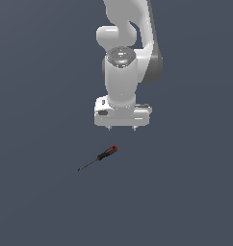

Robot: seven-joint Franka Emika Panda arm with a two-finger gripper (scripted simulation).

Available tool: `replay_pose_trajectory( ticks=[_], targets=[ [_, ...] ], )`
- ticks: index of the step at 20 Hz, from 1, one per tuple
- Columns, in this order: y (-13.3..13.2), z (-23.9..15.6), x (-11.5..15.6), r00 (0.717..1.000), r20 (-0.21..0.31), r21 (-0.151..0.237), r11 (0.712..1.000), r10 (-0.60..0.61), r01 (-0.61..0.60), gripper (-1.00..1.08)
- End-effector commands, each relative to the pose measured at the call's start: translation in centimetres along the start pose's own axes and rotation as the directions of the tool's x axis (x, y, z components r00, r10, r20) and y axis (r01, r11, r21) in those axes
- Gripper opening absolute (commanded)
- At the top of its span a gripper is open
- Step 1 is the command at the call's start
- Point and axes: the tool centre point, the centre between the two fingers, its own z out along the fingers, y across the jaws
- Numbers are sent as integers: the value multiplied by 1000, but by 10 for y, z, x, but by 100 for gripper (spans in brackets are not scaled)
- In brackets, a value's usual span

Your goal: Pick up the object and move it to a goal position.

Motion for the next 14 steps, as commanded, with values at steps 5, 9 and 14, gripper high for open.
replay_pose_trajectory(
  ticks=[5, 9, 14],
  targets=[
    [-1, -3, -2, 1000, 1, -9, 1000, -11, 11, 100],
    [-3, -10, -5, 999, 3, -25, 999, -34, 34, 100],
    [-2, -9, -4, 1000, 3, -24, 999, -28, 28, 100]
  ],
)
